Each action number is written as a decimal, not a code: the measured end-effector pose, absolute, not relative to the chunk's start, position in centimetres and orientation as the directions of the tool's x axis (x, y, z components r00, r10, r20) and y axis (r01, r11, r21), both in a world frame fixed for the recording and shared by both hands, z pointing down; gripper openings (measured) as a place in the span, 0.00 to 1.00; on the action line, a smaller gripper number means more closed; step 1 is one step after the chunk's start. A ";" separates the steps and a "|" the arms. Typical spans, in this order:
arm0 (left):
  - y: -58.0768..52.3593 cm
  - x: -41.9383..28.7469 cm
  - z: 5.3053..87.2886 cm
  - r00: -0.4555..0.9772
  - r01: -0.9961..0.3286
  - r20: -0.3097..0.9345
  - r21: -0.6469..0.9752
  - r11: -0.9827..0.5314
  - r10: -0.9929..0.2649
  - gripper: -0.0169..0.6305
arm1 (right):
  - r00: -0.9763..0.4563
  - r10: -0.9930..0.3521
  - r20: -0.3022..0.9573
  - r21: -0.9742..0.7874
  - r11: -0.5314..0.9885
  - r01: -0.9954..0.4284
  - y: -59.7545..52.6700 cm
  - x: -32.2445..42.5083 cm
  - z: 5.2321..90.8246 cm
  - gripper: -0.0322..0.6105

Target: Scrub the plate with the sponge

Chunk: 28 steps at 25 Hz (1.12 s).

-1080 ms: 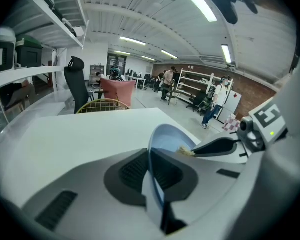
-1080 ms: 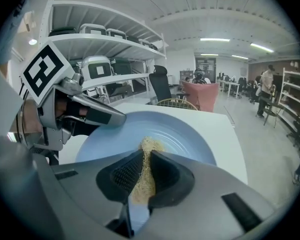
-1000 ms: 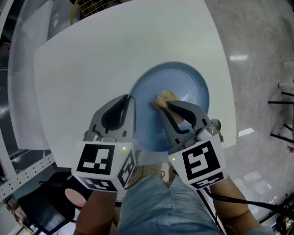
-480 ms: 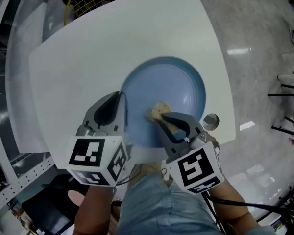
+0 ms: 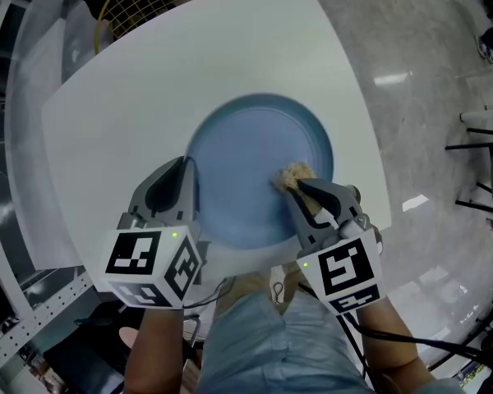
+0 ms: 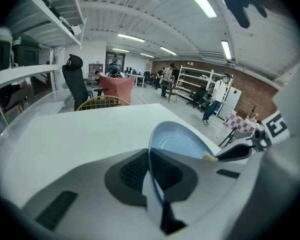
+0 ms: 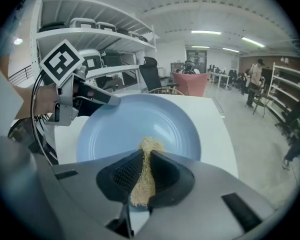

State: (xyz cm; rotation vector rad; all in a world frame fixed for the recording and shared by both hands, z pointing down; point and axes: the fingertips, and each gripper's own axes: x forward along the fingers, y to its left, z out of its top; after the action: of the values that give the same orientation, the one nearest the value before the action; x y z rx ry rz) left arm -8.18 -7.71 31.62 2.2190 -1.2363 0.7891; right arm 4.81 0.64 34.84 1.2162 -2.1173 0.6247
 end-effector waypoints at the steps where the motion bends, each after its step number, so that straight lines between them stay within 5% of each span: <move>1: -7.7 -8.2 31.9 0.427 -0.869 0.685 0.128 -0.479 -0.591 0.06 | -0.384 -0.605 0.698 -0.094 0.454 -0.886 0.4 5.1 34.6 0.13; 21: -8.5 -10.8 38.1 0.399 -0.878 0.729 0.130 -0.460 -0.556 0.07 | -0.364 -0.643 0.674 -0.099 0.409 -0.907 -2.0 4.4 33.2 0.14; 28: -8.1 -12.8 36.4 0.342 -0.909 0.697 0.076 -0.409 -0.630 0.09 | -0.369 -0.675 0.639 -0.091 0.410 -0.908 -2.3 4.2 31.9 0.14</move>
State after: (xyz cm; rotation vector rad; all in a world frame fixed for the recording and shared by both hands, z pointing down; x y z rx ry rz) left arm -12.76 -8.13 36.40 2.1545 -1.3463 0.8166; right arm 4.23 -2.31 31.88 1.3423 -2.1560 0.5974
